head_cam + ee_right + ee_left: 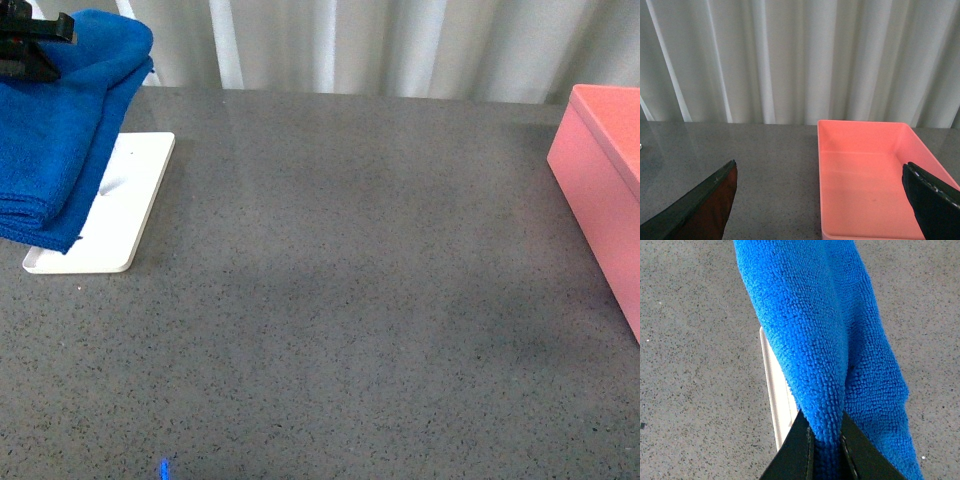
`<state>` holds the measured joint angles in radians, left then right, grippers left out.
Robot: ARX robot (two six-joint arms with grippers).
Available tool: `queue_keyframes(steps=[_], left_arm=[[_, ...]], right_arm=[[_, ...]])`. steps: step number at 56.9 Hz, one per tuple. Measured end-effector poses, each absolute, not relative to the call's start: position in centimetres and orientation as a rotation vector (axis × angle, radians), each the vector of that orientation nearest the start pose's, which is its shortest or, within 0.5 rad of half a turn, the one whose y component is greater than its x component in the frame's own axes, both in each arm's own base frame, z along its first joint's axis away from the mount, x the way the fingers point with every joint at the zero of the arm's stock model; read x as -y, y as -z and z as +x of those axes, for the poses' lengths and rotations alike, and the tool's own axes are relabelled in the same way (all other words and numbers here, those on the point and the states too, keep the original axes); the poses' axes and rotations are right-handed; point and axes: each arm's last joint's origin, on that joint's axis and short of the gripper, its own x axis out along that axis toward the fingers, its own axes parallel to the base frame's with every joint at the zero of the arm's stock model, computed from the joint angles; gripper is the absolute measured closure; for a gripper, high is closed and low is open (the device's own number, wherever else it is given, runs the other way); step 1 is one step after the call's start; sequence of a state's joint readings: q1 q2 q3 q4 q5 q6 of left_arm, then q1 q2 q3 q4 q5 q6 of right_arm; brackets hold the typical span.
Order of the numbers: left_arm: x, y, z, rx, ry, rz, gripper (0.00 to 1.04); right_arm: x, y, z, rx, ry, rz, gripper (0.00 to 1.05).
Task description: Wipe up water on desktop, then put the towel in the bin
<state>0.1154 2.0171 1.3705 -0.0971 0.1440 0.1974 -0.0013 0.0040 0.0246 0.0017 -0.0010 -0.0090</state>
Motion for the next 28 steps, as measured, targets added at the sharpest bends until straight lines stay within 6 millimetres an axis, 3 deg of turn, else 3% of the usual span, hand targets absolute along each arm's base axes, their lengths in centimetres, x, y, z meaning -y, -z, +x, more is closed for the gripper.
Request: queue_keyframes(steps=[19, 28], left_arm=[[-4.1, -22.5, 41.3, -0.598, 0.178, 0.035, 1.00], [-1.9, -24.8, 38.5, -0.528, 0.320, -0.057, 1.00]], right_arm=[[0.0, -17.2, 9.6, 0.022, 0.000, -0.009, 0.07], [0.0, -17.2, 9.6, 0.022, 0.000, -0.009, 0.07]])
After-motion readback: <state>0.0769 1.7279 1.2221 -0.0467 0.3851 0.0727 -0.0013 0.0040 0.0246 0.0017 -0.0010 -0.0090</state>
